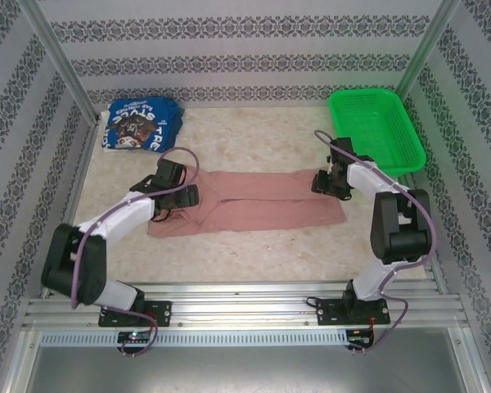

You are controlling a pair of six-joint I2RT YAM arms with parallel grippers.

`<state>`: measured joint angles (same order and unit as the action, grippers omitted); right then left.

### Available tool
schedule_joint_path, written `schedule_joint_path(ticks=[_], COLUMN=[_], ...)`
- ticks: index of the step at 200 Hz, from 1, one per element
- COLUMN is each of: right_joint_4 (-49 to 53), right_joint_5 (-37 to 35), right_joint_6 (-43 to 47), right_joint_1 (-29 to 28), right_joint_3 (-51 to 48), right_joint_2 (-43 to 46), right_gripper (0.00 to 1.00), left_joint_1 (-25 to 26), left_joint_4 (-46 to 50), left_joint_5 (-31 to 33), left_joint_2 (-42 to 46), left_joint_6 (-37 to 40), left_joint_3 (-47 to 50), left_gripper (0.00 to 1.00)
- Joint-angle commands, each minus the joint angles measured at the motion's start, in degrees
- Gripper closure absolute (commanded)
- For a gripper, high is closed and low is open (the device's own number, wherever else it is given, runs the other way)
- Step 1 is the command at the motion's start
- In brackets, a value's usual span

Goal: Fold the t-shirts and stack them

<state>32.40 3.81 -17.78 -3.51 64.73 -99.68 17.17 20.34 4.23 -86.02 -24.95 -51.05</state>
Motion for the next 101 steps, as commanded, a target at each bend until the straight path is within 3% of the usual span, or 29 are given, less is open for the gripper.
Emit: schedule_joint_path(ticks=[1, 24, 55, 73, 101], right_joint_4=[1.7, 1.7, 2.5, 2.7, 5.1], right_joint_5=[-2.4, -2.8, -2.6, -1.8, -1.2], right_joint_6=[0.7, 0.1, -0.7, -1.0, -1.0], right_joint_1=[-0.5, -0.6, -0.6, -0.4, -1.8], right_joint_3=[0.4, -1.4, -5.0, -7.9, -9.9], right_joint_2=[-0.7, -1.1, 1.0, 2.9, 5.0], right_gripper=[0.50, 0.56, 0.65, 0.66, 0.68], left_joint_1=[-1.0, -1.5, -3.2, -3.9, -4.9], left_joint_4=[-3.3, -5.5, -5.8, -4.9, -3.6], left_joint_5=[2.4, 2.3, 0.8, -0.1, -1.1], left_joint_2=[-6.9, -12.3, -18.1, -22.2, -27.3], left_joint_6=[-2.4, -2.7, -1.8, -0.6, 0.4], left_joint_3=[-2.1, -3.9, -8.4, -12.0, -18.1], left_gripper=[0.19, 0.39, 0.75, 0.82, 0.83])
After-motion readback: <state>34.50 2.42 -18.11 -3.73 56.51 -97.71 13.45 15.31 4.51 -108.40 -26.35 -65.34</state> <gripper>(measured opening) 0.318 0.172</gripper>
